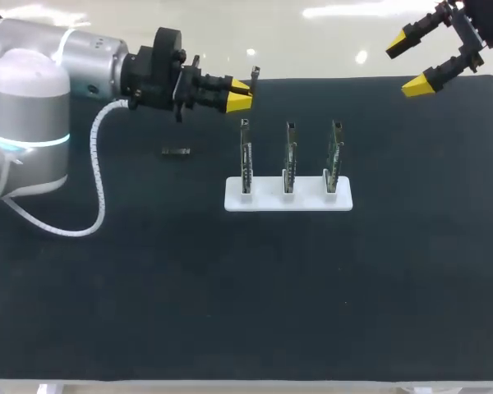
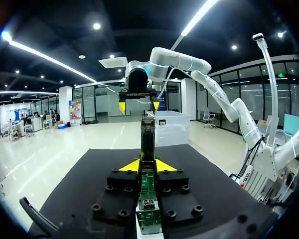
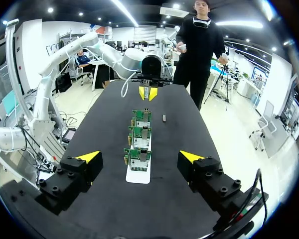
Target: Pick up the optical module with the left hand, and insert it into the network port with the right hand.
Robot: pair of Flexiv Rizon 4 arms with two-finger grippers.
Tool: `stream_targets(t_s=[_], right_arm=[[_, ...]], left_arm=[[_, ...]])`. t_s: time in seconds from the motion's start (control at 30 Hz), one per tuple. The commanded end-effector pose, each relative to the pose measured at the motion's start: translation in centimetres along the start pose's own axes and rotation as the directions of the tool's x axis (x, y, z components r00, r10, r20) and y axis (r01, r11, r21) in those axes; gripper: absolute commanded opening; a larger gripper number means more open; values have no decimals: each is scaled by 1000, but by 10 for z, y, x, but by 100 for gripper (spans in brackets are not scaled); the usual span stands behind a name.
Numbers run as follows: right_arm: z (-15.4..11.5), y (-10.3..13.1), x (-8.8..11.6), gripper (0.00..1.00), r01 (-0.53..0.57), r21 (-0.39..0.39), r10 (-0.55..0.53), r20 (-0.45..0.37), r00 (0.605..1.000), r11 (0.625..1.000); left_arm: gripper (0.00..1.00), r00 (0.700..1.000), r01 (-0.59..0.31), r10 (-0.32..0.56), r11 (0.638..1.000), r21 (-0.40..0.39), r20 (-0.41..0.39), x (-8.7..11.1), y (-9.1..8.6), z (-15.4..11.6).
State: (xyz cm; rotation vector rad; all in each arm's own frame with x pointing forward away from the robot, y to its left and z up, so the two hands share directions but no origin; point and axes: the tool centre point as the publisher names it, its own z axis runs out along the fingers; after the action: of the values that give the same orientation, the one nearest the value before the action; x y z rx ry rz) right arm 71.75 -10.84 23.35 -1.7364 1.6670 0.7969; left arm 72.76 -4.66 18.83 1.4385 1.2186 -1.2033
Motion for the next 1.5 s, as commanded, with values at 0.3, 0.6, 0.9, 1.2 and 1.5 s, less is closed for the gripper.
stream_targets(t_s=[0.3, 0.6, 0.9, 1.2, 1.5], right_arm=[[1, -9, -25, 100, -65, -69, 69, 61, 996, 995], [48, -17, -56, 100, -170, 103, 160, 98, 982, 980], [82, -9, -83, 100, -178, 199, 158, 112, 981, 964], [101, -12, -103, 100, -180, 194, 154, 145, 977, 964], [123, -26, -117, 100, -118, 150, 99, 127, 987, 982]], left_arm=[[0, 1000, 0, 0, 1000, 2, -1, 0, 1, 0], [0, 1000, 0, 0, 1000, 2, -1, 0, 1, 0], [0, 1000, 0, 0, 1000, 2, -1, 0, 1, 0], [0, 1000, 0, 0, 1000, 2, -1, 0, 1, 0], [0, 1000, 0, 0, 1000, 2, -1, 0, 1, 0]])
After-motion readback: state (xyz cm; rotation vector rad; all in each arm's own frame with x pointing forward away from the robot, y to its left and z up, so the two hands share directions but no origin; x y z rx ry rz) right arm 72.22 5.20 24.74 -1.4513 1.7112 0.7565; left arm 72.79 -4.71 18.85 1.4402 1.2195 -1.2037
